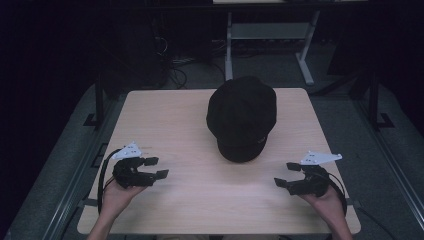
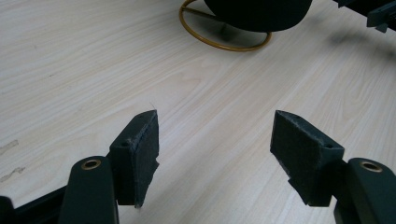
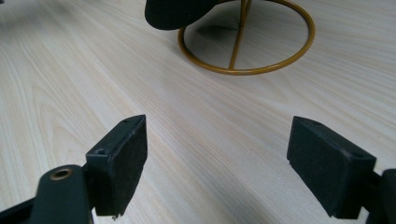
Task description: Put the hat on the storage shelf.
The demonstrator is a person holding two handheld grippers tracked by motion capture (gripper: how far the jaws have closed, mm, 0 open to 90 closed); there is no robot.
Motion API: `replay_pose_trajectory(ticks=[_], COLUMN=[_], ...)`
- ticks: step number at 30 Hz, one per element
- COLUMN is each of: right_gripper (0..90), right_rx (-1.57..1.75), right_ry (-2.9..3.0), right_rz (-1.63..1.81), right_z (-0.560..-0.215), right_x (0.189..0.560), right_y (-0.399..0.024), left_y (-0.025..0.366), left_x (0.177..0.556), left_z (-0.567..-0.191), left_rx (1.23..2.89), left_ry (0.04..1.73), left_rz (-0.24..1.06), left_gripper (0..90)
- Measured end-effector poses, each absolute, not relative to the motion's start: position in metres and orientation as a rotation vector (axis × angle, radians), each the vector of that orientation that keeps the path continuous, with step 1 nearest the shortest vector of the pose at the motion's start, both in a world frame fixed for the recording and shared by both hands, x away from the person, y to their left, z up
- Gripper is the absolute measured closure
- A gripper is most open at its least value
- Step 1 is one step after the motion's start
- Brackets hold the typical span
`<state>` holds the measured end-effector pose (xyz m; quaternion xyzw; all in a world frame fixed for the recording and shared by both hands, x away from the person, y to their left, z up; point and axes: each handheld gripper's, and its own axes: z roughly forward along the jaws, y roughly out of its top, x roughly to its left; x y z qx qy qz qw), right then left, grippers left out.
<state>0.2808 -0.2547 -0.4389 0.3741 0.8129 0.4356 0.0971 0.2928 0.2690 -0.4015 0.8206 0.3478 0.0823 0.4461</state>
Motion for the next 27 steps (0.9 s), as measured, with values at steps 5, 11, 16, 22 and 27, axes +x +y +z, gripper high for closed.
replay_pose_trajectory(ticks=[5, 11, 16, 22, 27], right_gripper=[19.2, 19.2, 18.9, 18.9, 19.0], right_rx=[1.108, 1.104, 1.106, 1.105, 1.082], right_ry=[2.401, 2.401, 2.396, 2.403, 2.418], right_rz=[1.3, 1.294, 1.303, 1.306, 1.297], right_z=[-0.439, -0.44, -0.441, -0.442, -0.443], right_x=[0.281, 0.28, 0.279, 0.278, 0.278], right_y=[-0.256, -0.256, -0.257, -0.256, -0.252], left_y=[0.27, 0.273, 0.272, 0.272, 0.272], left_x=[0.289, 0.283, 0.28, 0.275, 0.274], left_z=[-0.402, -0.408, -0.414, -0.42, -0.423], left_rx=[2.016, 2.018, 2.009, 1.993, 1.998], left_ry=[0.871, 0.883, 0.891, 0.888, 0.888], left_rz=[0.203, 0.212, 0.212, 0.204, 0.212], left_gripper=[31.5, 31.1, 29.1, 28.2, 27.8])
